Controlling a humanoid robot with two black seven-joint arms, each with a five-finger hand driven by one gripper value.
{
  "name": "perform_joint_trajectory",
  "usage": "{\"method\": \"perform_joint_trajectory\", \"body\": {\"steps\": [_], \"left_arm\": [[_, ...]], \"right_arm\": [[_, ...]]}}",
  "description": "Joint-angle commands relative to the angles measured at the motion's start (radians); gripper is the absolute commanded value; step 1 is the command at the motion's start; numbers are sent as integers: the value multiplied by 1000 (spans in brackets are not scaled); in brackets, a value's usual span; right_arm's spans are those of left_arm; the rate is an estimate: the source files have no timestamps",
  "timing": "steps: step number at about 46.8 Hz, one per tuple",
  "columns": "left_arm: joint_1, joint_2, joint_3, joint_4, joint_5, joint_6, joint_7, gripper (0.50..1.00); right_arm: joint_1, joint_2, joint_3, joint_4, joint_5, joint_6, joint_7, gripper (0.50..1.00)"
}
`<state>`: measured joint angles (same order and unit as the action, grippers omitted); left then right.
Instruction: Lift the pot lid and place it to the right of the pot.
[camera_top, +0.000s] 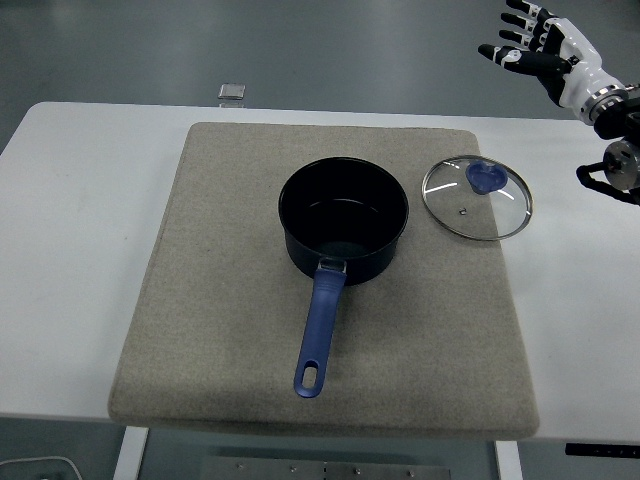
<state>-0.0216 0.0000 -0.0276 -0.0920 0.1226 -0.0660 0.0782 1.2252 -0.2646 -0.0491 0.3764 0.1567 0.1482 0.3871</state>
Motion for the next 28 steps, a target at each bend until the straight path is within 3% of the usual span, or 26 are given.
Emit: {"method": "perform_joint_trajectory", "body": {"steps": [1,28], "left_arm": [[0,0,0,0,0,0,0,1000],[0,0,0,0,0,0,0,1000]], "right_arm": [[-6,4,0,-19,52,-2,-2,901],[-26,22,26,-19,87,-4,-4,909]]}}
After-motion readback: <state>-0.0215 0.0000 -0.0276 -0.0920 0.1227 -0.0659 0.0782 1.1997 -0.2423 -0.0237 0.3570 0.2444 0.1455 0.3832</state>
